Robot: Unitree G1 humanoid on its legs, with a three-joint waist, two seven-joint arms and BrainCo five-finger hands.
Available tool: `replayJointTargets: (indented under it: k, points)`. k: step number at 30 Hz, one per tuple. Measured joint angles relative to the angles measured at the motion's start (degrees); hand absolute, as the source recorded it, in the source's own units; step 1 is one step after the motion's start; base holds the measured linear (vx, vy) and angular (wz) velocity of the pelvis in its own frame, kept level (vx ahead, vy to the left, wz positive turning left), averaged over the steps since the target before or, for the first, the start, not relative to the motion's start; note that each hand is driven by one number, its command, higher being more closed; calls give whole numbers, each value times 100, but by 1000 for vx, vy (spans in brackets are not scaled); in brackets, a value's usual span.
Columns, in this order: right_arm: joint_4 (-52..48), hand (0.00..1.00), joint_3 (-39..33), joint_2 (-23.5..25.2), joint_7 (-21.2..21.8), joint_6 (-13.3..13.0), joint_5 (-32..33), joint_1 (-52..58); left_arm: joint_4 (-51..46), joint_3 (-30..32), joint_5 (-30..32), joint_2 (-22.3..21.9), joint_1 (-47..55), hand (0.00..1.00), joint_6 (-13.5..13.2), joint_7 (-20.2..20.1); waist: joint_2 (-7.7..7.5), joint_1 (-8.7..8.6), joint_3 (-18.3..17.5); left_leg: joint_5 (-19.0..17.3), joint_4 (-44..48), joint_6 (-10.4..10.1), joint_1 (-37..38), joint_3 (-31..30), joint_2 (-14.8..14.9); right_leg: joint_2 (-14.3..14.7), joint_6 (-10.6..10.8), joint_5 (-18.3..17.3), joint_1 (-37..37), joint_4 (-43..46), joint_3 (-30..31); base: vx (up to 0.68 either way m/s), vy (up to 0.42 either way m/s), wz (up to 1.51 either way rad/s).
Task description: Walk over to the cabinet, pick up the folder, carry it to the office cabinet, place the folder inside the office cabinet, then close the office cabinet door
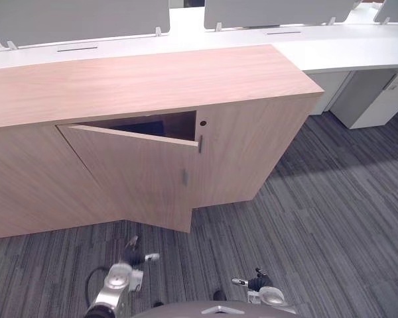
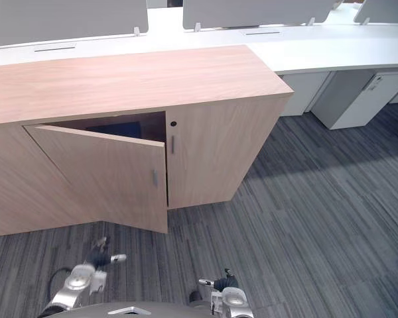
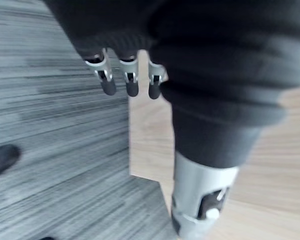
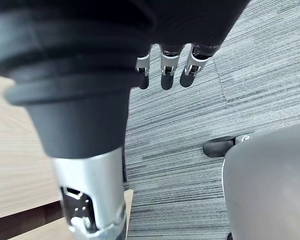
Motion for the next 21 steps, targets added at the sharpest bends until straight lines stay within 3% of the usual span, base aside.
replayJointTargets:
  k: [7, 21]
  points:
    - [203, 0, -51, -7, 13, 12, -2, -56, 565, 678, 325, -50, 296, 0, 129, 9, -44, 151, -12, -38, 0, -50, -1, -29, -19, -35, 46, -24, 4, 15, 1, -24, -9, 2]
    - [406, 0, -273, -5, 59, 31, -13, -183, 711, 1330, 475, -216, 314, 0, 149, 9, 7, 206, 44, -58, 0, -33, 159, -88, -34, -34, 103, -36, 209, 23, -97, 3, -25, 2]
